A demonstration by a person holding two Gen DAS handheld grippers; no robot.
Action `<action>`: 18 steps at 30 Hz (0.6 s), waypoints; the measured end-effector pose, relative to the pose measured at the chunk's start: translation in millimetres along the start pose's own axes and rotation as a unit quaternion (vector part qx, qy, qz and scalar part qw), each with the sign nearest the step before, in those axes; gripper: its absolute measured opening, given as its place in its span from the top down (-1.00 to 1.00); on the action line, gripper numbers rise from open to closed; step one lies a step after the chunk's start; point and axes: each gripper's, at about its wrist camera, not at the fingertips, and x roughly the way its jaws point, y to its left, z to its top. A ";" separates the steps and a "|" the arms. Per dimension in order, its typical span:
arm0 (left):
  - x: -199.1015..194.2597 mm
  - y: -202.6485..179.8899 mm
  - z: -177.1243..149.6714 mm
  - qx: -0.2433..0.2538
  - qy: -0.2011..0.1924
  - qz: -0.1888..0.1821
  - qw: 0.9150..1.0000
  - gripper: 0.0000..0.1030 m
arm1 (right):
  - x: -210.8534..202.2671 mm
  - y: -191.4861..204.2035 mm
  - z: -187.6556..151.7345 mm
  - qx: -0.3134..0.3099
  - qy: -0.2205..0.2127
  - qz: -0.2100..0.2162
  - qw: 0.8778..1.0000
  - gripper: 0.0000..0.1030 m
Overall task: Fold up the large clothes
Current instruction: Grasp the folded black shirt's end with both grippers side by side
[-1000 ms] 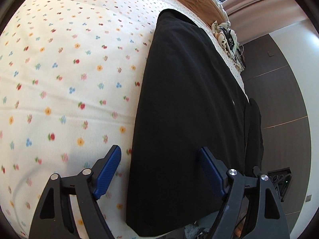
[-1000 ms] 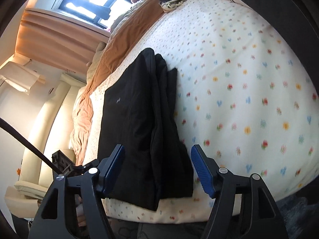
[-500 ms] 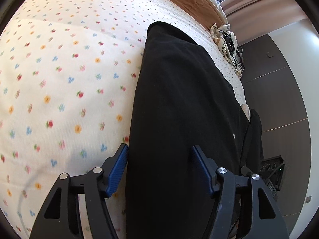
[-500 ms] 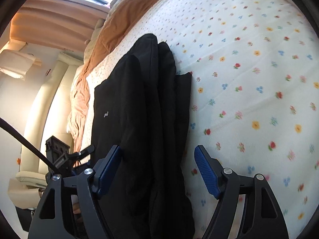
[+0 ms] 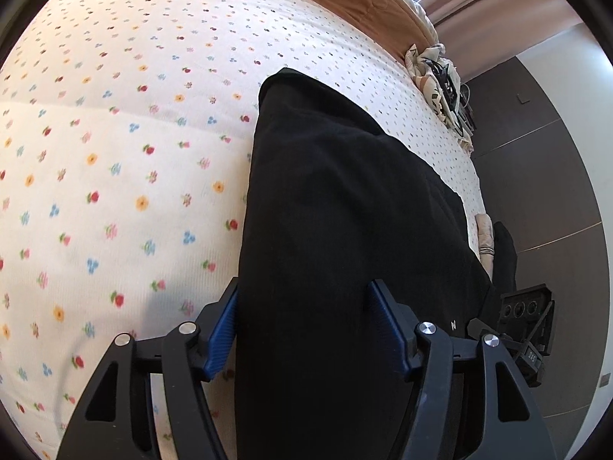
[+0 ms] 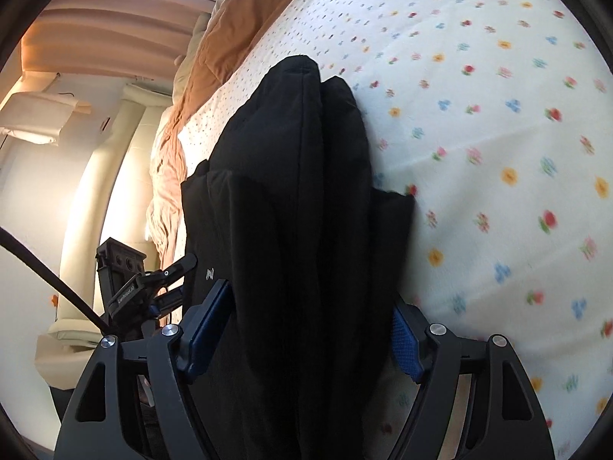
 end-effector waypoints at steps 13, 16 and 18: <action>25.4 -10.6 44.8 0.014 0.004 0.040 0.999 -0.27 | 6.0 -9.3 -7.9 -0.013 -0.019 0.000 1.000 0.25; 36.1 -14.5 55.4 0.018 0.008 0.054 0.998 -0.27 | 3.8 -12.6 -9.4 -0.014 -0.015 0.000 1.000 0.25; 41.0 -12.2 59.8 0.016 0.011 0.050 0.999 -0.29 | 4.3 -13.1 -10.3 -0.012 -0.014 -0.003 1.000 0.25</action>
